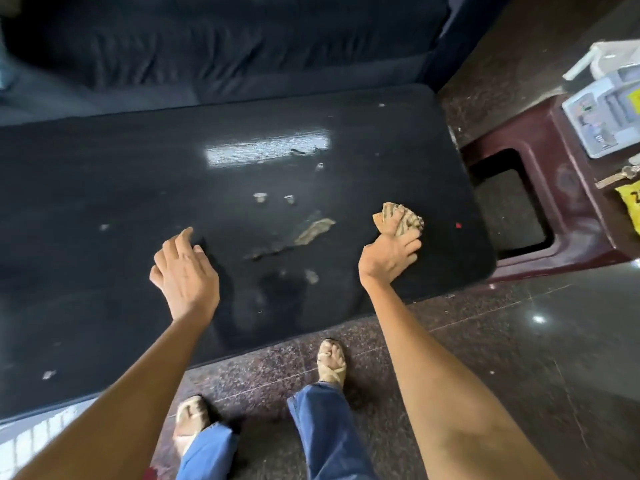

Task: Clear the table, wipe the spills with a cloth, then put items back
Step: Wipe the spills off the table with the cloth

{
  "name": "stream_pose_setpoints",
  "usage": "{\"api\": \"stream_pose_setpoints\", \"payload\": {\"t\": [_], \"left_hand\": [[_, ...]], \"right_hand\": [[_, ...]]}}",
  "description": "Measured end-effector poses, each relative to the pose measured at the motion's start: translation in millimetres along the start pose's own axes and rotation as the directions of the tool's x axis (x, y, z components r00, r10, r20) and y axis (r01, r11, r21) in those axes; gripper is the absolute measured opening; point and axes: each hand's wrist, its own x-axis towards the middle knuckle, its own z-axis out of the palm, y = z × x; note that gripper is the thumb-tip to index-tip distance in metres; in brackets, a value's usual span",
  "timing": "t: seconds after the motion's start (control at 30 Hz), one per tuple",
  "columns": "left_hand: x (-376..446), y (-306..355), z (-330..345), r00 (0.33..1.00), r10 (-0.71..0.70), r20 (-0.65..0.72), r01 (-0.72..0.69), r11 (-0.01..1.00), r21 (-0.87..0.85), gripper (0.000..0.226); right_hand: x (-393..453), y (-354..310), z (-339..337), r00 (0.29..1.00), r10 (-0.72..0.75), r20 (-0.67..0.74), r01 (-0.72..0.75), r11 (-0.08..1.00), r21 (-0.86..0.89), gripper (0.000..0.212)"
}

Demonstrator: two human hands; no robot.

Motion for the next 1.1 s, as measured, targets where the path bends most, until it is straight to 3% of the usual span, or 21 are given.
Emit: {"api": "stream_pose_setpoints", "payload": {"t": [0.17, 0.27, 0.43, 0.57, 0.73, 0.8, 1.0, 1.1], "left_hand": [[9, -124, -65, 0.991, -0.128, -0.049, 0.130, 0.990, 0.047, 0.038], [15, -210, -101, 0.959, -0.258, -0.115, 0.267, 0.962, 0.066, 0.038], [23, -300, -136, 0.889, -0.416, -0.189, 0.422, 0.906, -0.009, 0.039], [15, -345, -152, 0.852, -0.467, -0.237, 0.469, 0.882, -0.054, 0.040], [0, -351, -155, 0.877, -0.428, -0.220, 0.426, 0.903, -0.056, 0.043], [-3, -337, -154, 0.896, -0.395, -0.203, 0.393, 0.918, -0.053, 0.043], [2, -265, -140, 0.934, -0.309, -0.182, 0.311, 0.950, -0.015, 0.041], [-6, -216, -118, 0.956, -0.256, -0.146, 0.259, 0.966, 0.005, 0.040]], "right_hand": [[-119, -106, 30, 0.976, -0.211, 0.045, 0.210, 0.977, 0.035, 0.077], [-199, -174, 55, 0.925, -0.378, 0.028, 0.376, 0.925, 0.055, 0.080], [-326, -272, 90, 0.764, -0.644, 0.051, 0.643, 0.765, 0.037, 0.065], [-429, -307, 109, 0.578, -0.789, 0.207, 0.797, 0.600, 0.063, 0.056], [-461, -288, 111, 0.370, -0.887, 0.278, 0.920, 0.391, 0.024, 0.048], [-453, -275, 108, 0.321, -0.896, 0.306, 0.940, 0.340, 0.008, 0.052], [-398, -211, 90, 0.296, -0.916, 0.271, 0.953, 0.304, -0.016, 0.059], [-345, -167, 78, 0.376, -0.897, 0.231, 0.925, 0.380, -0.031, 0.072]]}}
